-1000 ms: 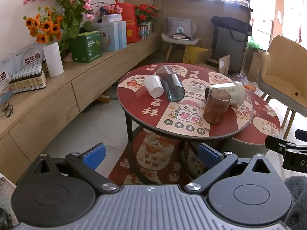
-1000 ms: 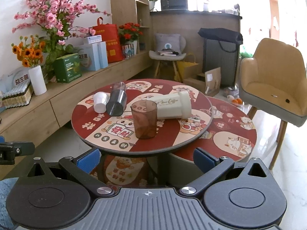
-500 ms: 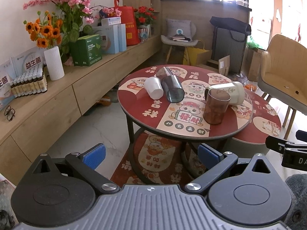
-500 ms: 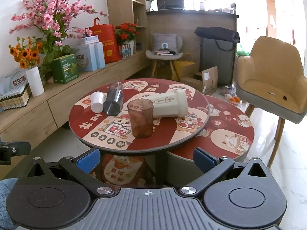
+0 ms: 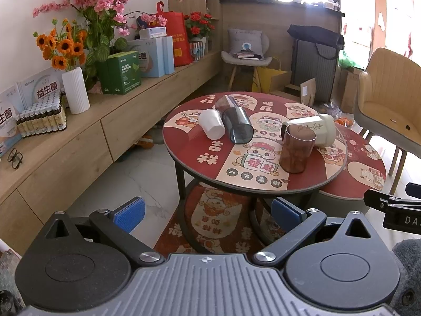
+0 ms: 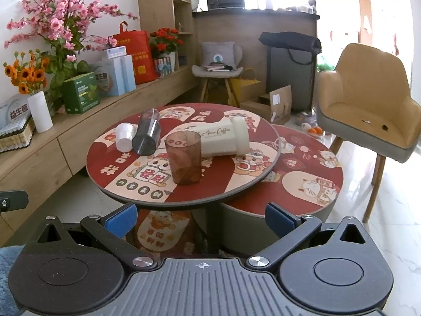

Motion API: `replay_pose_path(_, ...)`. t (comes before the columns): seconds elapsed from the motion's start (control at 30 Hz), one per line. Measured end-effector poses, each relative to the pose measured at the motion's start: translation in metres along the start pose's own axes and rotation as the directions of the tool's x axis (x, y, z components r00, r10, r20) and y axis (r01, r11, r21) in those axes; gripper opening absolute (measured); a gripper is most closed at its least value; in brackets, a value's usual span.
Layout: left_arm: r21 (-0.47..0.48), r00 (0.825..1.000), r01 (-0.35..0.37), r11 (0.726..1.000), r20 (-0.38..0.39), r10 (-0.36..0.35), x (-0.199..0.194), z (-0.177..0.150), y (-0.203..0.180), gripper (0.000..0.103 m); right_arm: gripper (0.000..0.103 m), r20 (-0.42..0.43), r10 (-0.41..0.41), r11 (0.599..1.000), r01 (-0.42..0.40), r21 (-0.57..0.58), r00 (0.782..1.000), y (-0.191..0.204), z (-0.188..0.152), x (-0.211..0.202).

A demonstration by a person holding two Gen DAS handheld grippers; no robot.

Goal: Flip cup upright

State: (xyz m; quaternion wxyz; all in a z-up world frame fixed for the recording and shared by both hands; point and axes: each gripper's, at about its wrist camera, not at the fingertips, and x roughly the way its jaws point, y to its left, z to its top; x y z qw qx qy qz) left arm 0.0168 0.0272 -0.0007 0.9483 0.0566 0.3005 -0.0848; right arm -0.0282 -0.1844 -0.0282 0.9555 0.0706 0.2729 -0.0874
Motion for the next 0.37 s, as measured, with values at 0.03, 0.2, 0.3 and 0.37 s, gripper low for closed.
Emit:
replay_pose_path(0.03,-0.001,1.0,0.0,1.0,0.0,0.0,-0.0003,0.0001,0.0005,0.103,0.103,-0.001,-0.001,1.0,0.001,0.0,1.0,0.0004,-0.0001,-0.0003)
replay_pose_path(0.2,0.0,1.0,0.001,1.0,0.007,-0.001,-0.0012,0.0006,0.0006,0.103,0.103,-0.002,-0.003,1.0,0.003,0.002,1.0,0.0001,-0.0001,0.0005)
replay_pose_path(0.3,0.002,1.0,0.001,1.0,0.008,-0.001,-0.0015,-0.0001,-0.0006,0.103,0.103,-0.002,-0.002,1.0,0.002,0.001,1.0,0.0002,-0.0002,0.0003)
replay_pose_path(0.37,0.002,1.0,0.003,1.0,0.007,-0.003,-0.0016,-0.0003,-0.0008,0.103,0.103,-0.002,-0.002,1.0,0.002,0.001,1.0,0.0001,-0.0002,0.0002)
